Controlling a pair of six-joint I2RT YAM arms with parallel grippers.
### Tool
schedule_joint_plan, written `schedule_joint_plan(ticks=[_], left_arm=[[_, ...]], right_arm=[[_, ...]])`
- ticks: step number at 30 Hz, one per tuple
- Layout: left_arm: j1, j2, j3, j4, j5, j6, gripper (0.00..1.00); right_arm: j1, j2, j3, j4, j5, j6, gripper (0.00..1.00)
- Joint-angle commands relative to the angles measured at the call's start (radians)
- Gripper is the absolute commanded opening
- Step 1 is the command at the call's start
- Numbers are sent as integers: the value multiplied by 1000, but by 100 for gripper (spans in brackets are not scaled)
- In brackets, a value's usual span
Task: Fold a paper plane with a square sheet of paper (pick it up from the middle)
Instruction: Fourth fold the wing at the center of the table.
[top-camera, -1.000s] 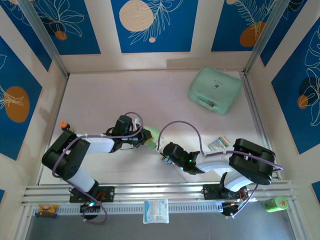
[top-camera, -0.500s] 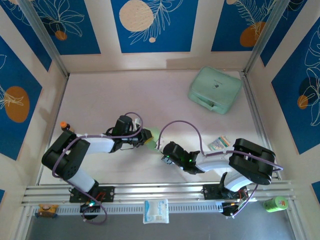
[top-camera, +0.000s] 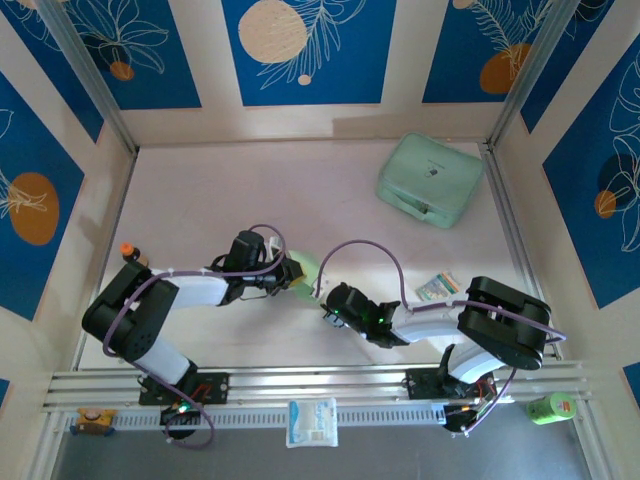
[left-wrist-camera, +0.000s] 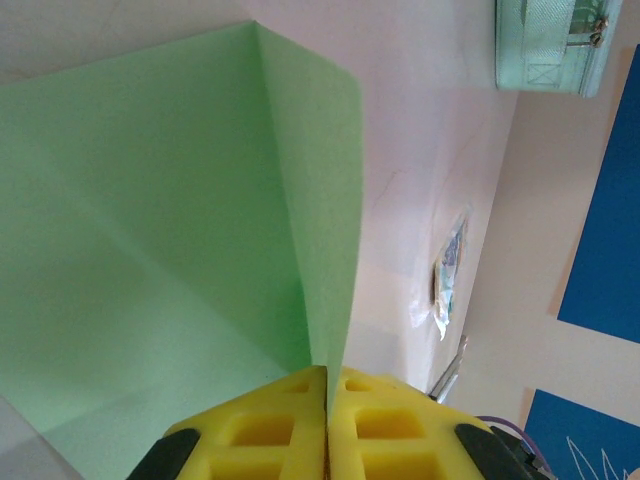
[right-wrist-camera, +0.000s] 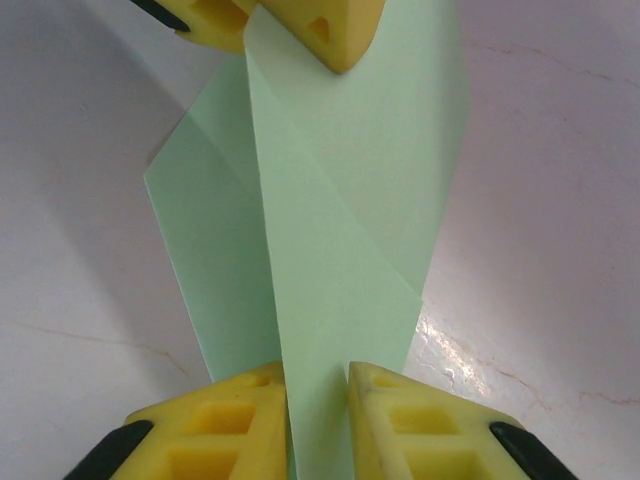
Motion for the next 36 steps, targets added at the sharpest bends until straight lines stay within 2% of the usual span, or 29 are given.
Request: schedule_joint_plan(ticks=[1,13,27,36], left_arm=[[10,-19,17,3,12,8,10],[10,-22,14,4,13,8,10],[10,-18,14,0,13,8,10],[10,-25,10,-1,12,8,12]], right_arm=[[-2,17,16,10,-1,4,23],[-3,10,16,14,-10,5,18],[-5,-2,3,47,-25,3,21],[-5,-3,12,20,-32,15,12]])
